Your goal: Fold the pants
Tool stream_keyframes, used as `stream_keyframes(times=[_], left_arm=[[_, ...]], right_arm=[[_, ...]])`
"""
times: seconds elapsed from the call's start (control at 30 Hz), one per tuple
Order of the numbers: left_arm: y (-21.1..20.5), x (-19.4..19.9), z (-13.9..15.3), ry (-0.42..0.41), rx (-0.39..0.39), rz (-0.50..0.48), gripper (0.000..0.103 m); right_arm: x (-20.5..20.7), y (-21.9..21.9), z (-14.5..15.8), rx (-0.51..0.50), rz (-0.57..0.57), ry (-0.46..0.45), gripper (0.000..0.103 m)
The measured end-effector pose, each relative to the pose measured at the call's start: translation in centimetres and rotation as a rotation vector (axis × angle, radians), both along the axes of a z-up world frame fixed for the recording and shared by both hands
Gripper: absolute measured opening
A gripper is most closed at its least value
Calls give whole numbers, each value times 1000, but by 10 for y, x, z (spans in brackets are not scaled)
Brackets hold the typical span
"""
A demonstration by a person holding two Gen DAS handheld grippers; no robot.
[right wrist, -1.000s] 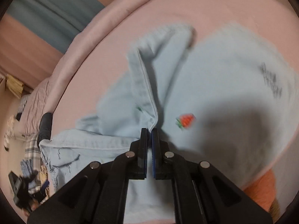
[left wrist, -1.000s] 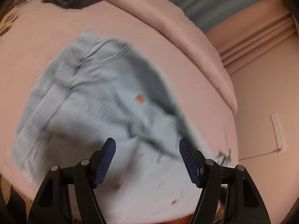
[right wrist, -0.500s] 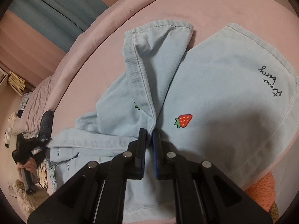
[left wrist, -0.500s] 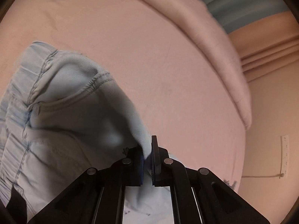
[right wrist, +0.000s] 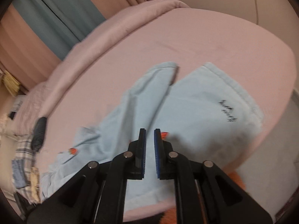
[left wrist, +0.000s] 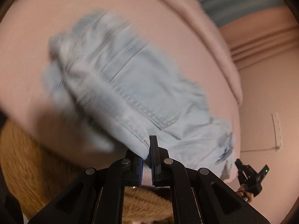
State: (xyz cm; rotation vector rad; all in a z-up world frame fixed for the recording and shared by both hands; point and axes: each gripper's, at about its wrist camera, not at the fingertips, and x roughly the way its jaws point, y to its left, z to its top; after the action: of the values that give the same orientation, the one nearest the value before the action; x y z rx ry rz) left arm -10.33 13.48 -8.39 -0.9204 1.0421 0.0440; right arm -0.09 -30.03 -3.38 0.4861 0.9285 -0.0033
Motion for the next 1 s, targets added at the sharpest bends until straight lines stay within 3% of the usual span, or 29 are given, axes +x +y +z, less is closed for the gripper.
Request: stream_keyframes(times=[0.03,0.07,0.13,0.2,0.3,0.37,0.43,0.5,0.57,0.63,0.67,0.7,0.73,0.8,0.9,1.0], left_arm=[[1,-3,-3,-1,-8,8,2],[1,0,-1,-7,4,11,2],[-1,3,4,-18,38,8,2],[-6,9,11,-25,66,3,2],[-3,14,9,-13,60,-7,4],[4,6,6,-14,34,2,13],[13,4,10,-9,56,24,29],[22,-1,15,-10,106,61,30],[35,-5,16,-24,107,107,30],[47,-3,15,-42,88,152,30],[52,2,15,-61,88,171,30],[55,7,16,-65,109,171,21],[56,15,18,-60,137,155,12],[55,31,27,-61,182,132,11],[59,45,62,-166,189,127,11],[65,35,101,-284,194,147,11]], right_arm=[[3,-2,1,-19,0,7,21],[9,-1,4,-34,2,15,47],[21,6,13,-44,21,20,84],[32,14,22,-46,60,-18,83],[62,33,23,-78,98,-5,83],[83,43,13,-126,102,32,83],[101,49,-2,-212,101,86,82],[114,54,-16,-281,122,127,77],[119,49,-29,-276,131,133,48],[121,41,-38,-258,116,157,31],[123,38,-39,-239,124,160,18],[126,37,-37,-211,143,161,12],[129,37,-33,-185,144,163,10],[139,35,-12,-154,137,115,6],[150,36,32,-62,160,0,6],[144,19,101,73,143,-201,6]])
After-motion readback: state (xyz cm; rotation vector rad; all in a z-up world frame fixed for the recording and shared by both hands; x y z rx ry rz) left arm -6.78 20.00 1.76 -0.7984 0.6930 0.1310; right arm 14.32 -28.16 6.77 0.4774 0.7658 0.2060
